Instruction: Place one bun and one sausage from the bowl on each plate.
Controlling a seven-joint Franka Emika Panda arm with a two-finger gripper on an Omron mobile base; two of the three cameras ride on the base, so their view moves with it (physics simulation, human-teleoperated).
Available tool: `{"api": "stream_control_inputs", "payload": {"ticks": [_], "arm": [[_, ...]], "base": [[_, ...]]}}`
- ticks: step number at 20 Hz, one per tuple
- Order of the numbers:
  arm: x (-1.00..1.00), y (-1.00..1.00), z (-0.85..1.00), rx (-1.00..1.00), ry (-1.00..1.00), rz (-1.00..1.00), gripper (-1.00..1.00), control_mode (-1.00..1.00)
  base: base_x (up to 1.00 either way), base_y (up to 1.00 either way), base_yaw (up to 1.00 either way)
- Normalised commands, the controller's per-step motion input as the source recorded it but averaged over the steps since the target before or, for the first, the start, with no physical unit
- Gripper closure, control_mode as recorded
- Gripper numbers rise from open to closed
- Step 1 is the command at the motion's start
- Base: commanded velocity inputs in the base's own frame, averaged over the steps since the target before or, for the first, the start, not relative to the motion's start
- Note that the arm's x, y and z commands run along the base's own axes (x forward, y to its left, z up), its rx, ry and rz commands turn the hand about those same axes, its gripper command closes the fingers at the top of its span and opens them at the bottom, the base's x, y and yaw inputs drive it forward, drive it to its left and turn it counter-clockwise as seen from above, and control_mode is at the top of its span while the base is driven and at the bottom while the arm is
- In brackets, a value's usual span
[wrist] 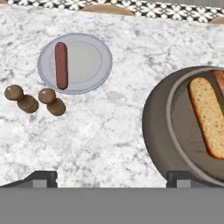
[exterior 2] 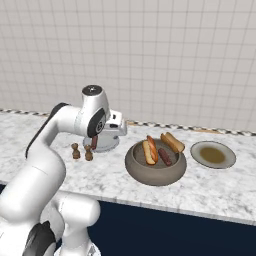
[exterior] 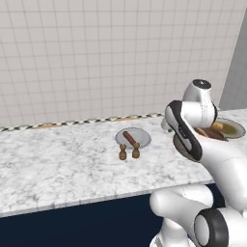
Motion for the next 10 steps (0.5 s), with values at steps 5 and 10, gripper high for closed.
{"api": "stream_control_inputs", "payload": {"ticks": [5, 10], "arm": [[-0.42, -0.97, 0.05, 0.05, -0.1, 0.01, -1.0, -1.0], [-0.05, -0.71, 0.0, 0.0, -0.02, -0.01, -1.0, -1.0]], "base": [[0.0, 0.0, 0.0], [0.0, 0.0, 0.0]]}}
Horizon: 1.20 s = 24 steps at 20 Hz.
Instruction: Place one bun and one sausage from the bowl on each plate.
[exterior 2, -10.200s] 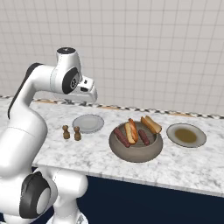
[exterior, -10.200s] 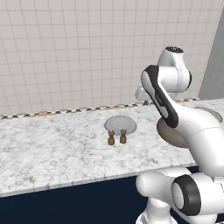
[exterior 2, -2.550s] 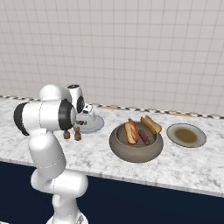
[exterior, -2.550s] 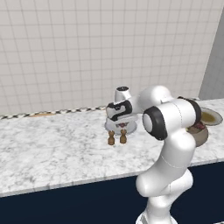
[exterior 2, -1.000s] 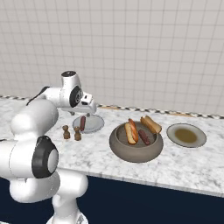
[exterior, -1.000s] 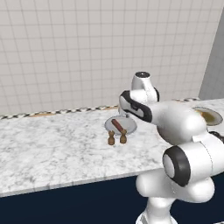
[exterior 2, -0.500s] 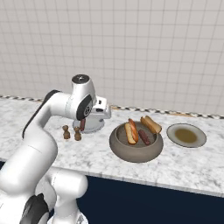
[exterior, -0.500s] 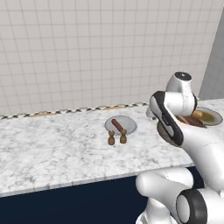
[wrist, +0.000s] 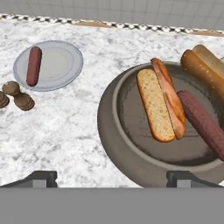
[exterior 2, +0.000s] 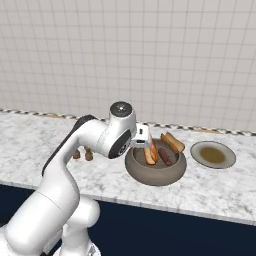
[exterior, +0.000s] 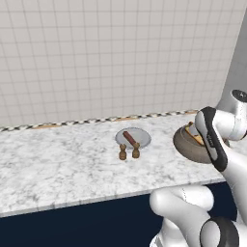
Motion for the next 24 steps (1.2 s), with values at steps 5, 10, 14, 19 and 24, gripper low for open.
{"api": "stream_control_inputs", "payload": {"ticks": [5, 10, 14, 19, 24], "arm": [[0.28, -0.41, -0.02, -0.14, 0.07, -0.02, -1.0, -1.0], [0.33, -0.31, -0.18, -0.02, 0.04, -0.01, -1.0, -1.0], [0.15, -0.19, -0.14, -0.01, 0.0, 0.0, -1.0, -1.0], [0.26, 0.0, -0.16, -0.04, 0.01, 0.0, -1.0, -1.0], [0.25, -0.21, -0.23, -0.02, 0.05, 0.0, -1.0, -1.0]], "base": [[0.0, 0.0, 0.0], [0.0, 0.0, 0.0], [0.0, 0.0, 0.0], [0.0, 0.0, 0.0], [0.0, 0.0, 0.0]]}}
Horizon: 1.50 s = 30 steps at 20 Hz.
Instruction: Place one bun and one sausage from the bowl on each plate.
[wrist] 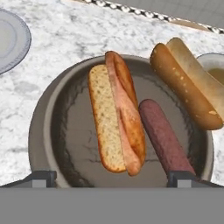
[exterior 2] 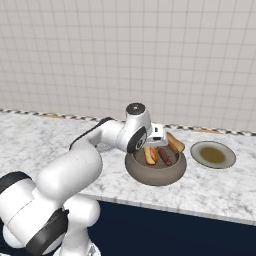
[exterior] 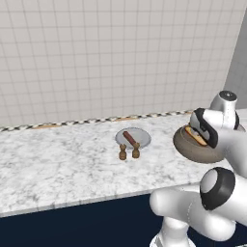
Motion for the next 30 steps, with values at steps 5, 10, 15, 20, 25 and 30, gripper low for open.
{"api": "stream_control_inputs", "payload": {"ticks": [5, 10, 15, 20, 25, 30], "arm": [[0.22, -0.09, -0.21, 0.0, 0.01, 0.0, -1.0, -1.0], [0.17, -0.01, -0.14, -0.01, 0.04, 0.0, -1.0, -1.0], [0.14, -0.14, -0.16, 0.0, 0.05, 0.0, -1.0, -1.0], [0.06, -0.09, -0.26, 0.0, 0.0, 0.0, -1.0, -1.0], [0.01, -0.01, -0.27, 0.0, 0.0, 0.0, -1.0, -1.0], [0.0, 0.0, -0.12, 0.0, 0.0, 0.0, 1.0, -1.0]], "base": [[0.0, 0.0, 0.0], [0.0, 0.0, 0.0], [0.0, 0.0, 0.0], [0.0, 0.0, 0.0], [0.0, 0.0, 0.0], [0.0, 0.0, 0.0]]}}
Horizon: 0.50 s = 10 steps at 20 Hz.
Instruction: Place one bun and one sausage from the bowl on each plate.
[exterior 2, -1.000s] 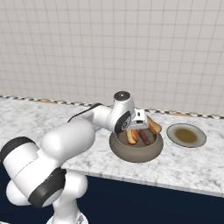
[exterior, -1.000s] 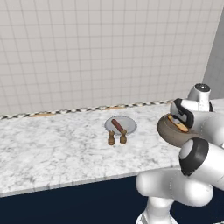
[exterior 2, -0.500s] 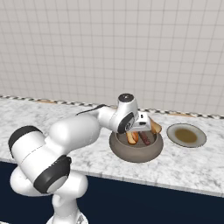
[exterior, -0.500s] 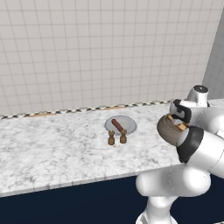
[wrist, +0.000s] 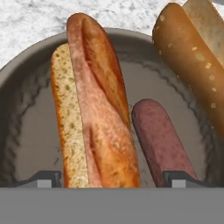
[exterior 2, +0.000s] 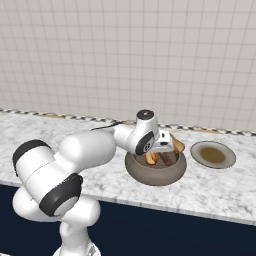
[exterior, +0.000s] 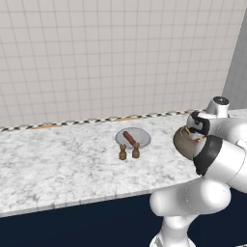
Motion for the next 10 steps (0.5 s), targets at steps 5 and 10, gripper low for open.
{"api": "stream_control_inputs", "payload": {"ticks": [5, 10], "arm": [[0.0, 0.0, 0.0, 0.0, 0.0, 0.0, 1.0, -1.0], [-0.09, 0.0, 0.1, 0.0, -0.03, 0.0, 1.0, -1.0]], "base": [[0.0, 0.0, 0.0], [0.0, 0.0, 0.0]]}}
